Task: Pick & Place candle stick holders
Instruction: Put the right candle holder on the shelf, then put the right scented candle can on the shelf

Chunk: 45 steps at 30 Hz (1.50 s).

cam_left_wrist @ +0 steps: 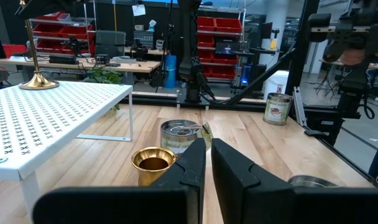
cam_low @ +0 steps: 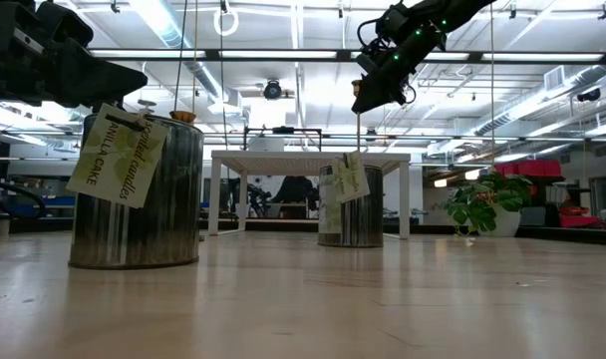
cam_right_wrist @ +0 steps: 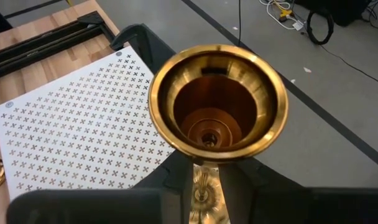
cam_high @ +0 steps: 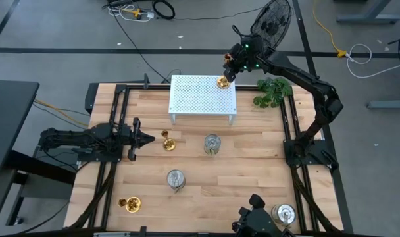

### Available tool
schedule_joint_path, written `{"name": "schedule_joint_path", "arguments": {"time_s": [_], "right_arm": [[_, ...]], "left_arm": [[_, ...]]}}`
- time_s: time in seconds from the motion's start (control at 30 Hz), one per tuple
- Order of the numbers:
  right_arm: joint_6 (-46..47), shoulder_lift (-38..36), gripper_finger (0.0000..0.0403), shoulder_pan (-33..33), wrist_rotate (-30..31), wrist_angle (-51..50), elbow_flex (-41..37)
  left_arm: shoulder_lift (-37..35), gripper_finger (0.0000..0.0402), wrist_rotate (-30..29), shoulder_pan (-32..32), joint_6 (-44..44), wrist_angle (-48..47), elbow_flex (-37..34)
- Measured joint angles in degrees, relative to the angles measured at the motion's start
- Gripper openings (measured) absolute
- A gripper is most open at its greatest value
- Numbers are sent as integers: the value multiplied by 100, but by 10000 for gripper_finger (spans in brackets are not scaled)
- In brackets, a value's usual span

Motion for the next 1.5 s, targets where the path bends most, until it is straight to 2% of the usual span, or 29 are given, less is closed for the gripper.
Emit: {"name": "schedule_joint_path", "arguments": {"time_s": [0.37,0.63,0.8,1.03,1.27,1.5], "right_arm": [[20,0,89,0,-4,-25,0],[20,0,177,0,4,-46,0],[21,0,233,0,280,-46,0],[20,-2,293,0,347,-47,0],[2,-2,332,0,345,-71,0],[-107,-111,343,26,323,-432,0]], "left_arm": [[0,32,2,0,0,0,0],[-1,32,1,2,1,0,-1],[0,32,1,0,0,0,-2],[0,32,2,2,0,0,-2],[-1,32,1,2,1,0,-1],[0,32,2,0,1,0,-1]]}}
